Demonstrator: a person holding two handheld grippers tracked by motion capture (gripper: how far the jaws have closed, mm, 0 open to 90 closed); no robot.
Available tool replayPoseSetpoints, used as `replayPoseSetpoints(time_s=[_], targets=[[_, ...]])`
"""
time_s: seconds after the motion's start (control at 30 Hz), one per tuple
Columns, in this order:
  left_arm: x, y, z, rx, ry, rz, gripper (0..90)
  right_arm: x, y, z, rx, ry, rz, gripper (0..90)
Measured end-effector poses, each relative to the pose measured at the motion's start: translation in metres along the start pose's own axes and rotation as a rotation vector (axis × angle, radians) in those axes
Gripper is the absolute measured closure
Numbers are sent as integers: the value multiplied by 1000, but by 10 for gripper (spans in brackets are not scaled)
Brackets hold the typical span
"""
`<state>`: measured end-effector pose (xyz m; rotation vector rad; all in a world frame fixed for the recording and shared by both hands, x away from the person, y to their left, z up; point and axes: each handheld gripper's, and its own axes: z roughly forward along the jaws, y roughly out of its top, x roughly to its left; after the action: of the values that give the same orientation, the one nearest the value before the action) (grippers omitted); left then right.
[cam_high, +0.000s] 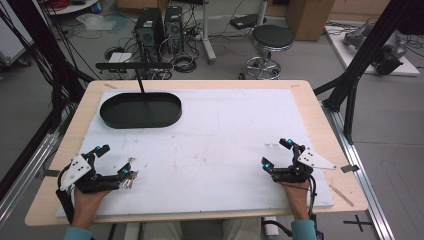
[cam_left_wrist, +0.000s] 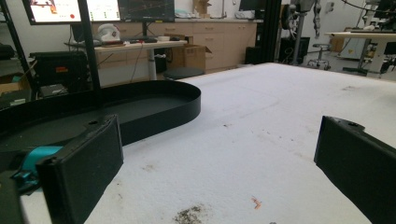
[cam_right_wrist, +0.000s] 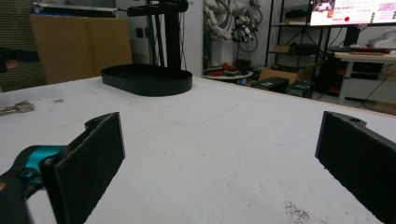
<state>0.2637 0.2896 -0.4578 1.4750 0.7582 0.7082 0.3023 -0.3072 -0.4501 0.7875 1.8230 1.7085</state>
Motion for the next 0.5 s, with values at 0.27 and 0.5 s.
replayPoseSetpoints(time_s=[0.27,0.5], targets=[[0,0,0,9,2,9,17,0,0,0,-2,1,5,5],[0,0,1,11,4,8,17,0,0,0,-1,0,5,5]])
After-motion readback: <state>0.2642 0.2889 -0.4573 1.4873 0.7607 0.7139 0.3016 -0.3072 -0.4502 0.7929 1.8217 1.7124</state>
